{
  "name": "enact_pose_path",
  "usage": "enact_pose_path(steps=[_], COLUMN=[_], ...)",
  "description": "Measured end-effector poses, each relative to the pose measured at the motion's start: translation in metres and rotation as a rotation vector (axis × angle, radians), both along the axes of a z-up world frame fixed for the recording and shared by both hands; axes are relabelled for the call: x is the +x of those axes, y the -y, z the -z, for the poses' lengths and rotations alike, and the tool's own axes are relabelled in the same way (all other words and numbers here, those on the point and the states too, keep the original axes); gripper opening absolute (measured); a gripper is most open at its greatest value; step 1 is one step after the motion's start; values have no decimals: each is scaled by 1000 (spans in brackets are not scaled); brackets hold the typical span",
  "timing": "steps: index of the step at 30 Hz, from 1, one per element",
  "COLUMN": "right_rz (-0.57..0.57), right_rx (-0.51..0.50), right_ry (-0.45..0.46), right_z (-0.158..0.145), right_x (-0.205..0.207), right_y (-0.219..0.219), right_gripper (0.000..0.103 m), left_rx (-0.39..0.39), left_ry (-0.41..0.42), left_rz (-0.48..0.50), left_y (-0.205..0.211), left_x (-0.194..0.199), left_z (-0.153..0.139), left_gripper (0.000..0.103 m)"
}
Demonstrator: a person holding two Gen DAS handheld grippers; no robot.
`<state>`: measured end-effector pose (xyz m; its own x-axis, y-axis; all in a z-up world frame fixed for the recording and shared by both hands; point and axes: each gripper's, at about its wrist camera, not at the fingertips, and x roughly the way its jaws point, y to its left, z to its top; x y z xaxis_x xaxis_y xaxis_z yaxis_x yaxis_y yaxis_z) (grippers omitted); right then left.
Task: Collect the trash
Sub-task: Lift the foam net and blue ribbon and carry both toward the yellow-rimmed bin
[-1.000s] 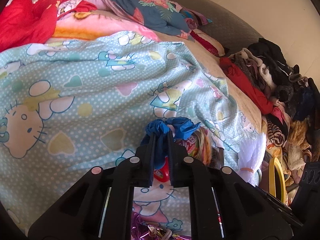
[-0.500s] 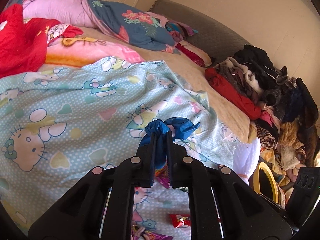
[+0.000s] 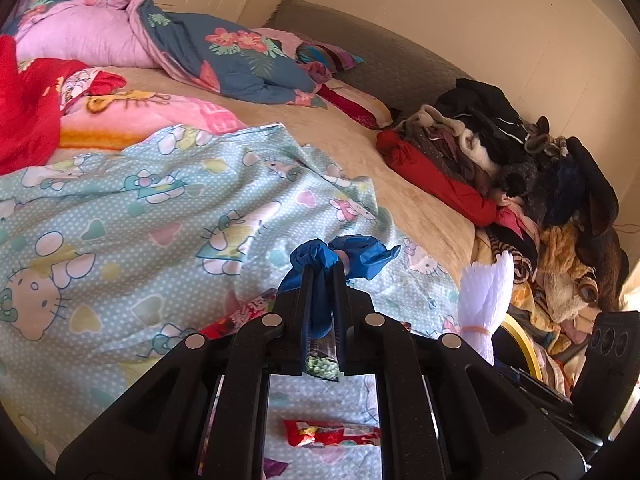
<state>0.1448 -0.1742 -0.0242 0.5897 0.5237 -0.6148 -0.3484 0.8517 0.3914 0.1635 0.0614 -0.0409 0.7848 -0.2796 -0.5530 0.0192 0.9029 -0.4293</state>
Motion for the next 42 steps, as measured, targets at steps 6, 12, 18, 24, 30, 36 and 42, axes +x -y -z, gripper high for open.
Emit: enact_pose_path(steps=[6, 12, 18, 24, 30, 36, 42], right_rz=[24, 49, 78, 112, 151, 189, 228], right_rx=[3, 8, 25, 42, 56, 53, 57], right_ry=[19, 41, 59, 67, 67, 70, 76], right_z=[-9, -19, -27, -33, -39, -44, -49], right_x=[-3, -7, -10, -12, -15, -19, -24], right_y=[18, 38, 57, 79, 104, 125, 150], right_gripper=[33, 32, 32, 32, 33, 32, 32], left_rx=[20, 42, 59, 75, 81, 84, 83], left_ry=[13, 29, 40, 46, 63, 75, 79], left_rz=[43, 84, 119, 151, 181, 212, 243], left_y=[21, 42, 63, 83, 102, 119, 139], left_x=[-3, -5, -7, -9, -13, -16, -19], left_z=[-6, -14, -20, -23, -28, -31, -32], left_gripper=[5, 5, 5, 5, 5, 5, 5])
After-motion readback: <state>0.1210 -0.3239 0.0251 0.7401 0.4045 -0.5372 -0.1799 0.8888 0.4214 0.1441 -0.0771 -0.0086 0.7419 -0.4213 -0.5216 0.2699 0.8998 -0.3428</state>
